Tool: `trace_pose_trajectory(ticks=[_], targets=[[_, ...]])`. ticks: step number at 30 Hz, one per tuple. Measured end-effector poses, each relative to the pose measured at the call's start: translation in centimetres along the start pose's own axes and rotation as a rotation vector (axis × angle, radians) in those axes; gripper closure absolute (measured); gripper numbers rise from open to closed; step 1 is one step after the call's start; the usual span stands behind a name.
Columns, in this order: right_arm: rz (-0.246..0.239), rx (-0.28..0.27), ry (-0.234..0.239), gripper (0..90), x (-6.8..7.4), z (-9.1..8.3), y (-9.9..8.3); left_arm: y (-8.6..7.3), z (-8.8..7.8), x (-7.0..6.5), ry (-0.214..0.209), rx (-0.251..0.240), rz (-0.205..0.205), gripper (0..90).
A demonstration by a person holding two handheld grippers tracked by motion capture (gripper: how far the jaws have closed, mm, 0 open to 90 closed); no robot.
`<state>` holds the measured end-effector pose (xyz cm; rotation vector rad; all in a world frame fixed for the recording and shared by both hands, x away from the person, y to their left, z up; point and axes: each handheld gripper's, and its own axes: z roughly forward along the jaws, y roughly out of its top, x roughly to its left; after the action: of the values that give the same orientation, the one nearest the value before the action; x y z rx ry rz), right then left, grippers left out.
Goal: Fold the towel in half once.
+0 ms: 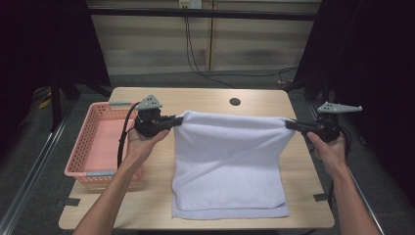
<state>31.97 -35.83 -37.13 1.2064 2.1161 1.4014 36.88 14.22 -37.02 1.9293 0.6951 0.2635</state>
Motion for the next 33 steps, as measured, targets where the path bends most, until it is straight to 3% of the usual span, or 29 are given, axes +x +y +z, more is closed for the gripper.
trace_pose_trajectory(ticks=[5,9,13,14,15,16,17,18,20,22,23,26,27,29,33], targets=[[-0.029,0.025,0.043,85.8,2.1,-1.8,-1.9,-2.0,-2.0,-2.7,-0.025,0.022,0.034,84.6],[-0.047,0.038,0.064,85.7,3.2,-2.5,-3.0,-3.4,-3.0,-4.0,-0.035,0.020,0.035,84.4],[-0.069,0.075,0.096,85.5,5.4,-3.5,-5.5,-6.7,-3.8,-5.7,-0.022,0.060,0.019,84.3],[-0.069,0.075,0.096,85.5,5.4,-3.5,-5.5,-6.7,-3.8,-5.7,-0.022,0.060,0.019,84.3],[-0.065,0.082,0.107,85.5,6.1,-3.8,-6.7,-7.9,-4.0,-6.2,-0.040,0.065,-0.008,84.2],[-0.065,0.082,0.107,85.5,6.1,-3.8,-6.7,-7.9,-4.0,-6.2,-0.040,0.065,-0.008,84.0],[-0.051,0.092,0.118,85.1,6.6,-3.9,-8.2,-9.3,-4.0,-6.7,-0.050,0.082,-0.001,83.9],[-0.051,0.092,0.118,85.1,6.6,-3.9,-8.2,-9.3,-4.0,-6.7,-0.050,0.082,-0.001,83.8],[-0.043,0.133,0.121,84.4,7.2,-3.7,-10.6,-11.6,-3.8,-7.1,-0.075,0.119,-0.021,83.7],[-0.027,0.160,0.133,83.9,7.6,-3.5,-12.3,-12.2,-3.7,-7.1,-0.071,0.143,-0.016,83.6],[-0.025,0.183,0.140,83.3,7.8,-3.3,-13.1,-13.2,-3.5,-7.1,-0.091,0.175,-0.050,83.6],[-0.029,0.220,0.148,80.3,8.0,-3.2,-14.3,-13.9,-3.3,-7.6,-0.109,0.205,-0.054,82.9],[-0.033,0.251,0.155,78.4,8.2,-3.5,-15.0,-14.2,-3.3,-7.9,-0.116,0.217,-0.029,81.8],[-0.033,0.274,0.167,76.2,8.2,-3.9,-15.5,-14.7,-3.5,-8.1,-0.133,0.239,-0.032,80.7],[-0.033,0.268,0.185,71.0,8.4,-5.0,-15.8,-15.4,-4.6,-8.6,-0.190,0.265,-0.015,76.0]])
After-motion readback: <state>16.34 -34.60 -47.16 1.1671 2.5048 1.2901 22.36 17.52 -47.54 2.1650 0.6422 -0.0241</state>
